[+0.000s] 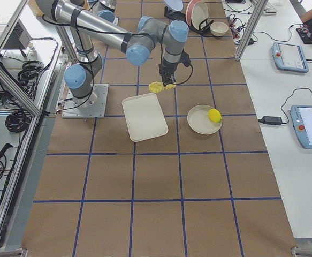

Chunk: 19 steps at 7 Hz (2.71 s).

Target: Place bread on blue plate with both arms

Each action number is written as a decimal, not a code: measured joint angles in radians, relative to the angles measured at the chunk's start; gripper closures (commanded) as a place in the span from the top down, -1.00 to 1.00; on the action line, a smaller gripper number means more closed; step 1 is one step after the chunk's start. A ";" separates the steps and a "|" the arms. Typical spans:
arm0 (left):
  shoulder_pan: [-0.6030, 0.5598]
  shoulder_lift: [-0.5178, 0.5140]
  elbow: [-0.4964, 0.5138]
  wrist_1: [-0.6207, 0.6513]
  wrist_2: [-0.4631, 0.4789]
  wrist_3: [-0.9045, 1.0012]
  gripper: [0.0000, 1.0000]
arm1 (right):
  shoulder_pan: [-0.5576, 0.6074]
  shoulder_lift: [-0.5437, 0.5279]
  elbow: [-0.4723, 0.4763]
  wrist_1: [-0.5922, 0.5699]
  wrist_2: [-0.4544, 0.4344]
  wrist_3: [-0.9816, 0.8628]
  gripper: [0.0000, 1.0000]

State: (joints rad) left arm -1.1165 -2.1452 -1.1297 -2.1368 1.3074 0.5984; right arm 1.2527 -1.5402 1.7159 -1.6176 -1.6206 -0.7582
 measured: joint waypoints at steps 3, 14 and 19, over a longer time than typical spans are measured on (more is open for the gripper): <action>-0.229 0.152 -0.211 0.239 -0.035 -0.137 -0.88 | 0.189 -0.021 -0.120 0.148 -0.022 0.221 -0.65; -0.563 0.090 -0.582 1.142 -0.081 -0.681 1.00 | 0.348 0.053 -0.125 0.071 0.024 0.336 -0.64; -0.362 0.449 -0.524 0.705 0.089 -0.568 1.00 | 0.629 0.359 -0.140 -0.310 0.029 0.613 -0.36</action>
State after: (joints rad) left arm -1.4788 -1.6965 -1.6534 -1.4315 1.3965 0.0305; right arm 1.8822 -1.1817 1.5760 -1.9280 -1.5919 -0.1456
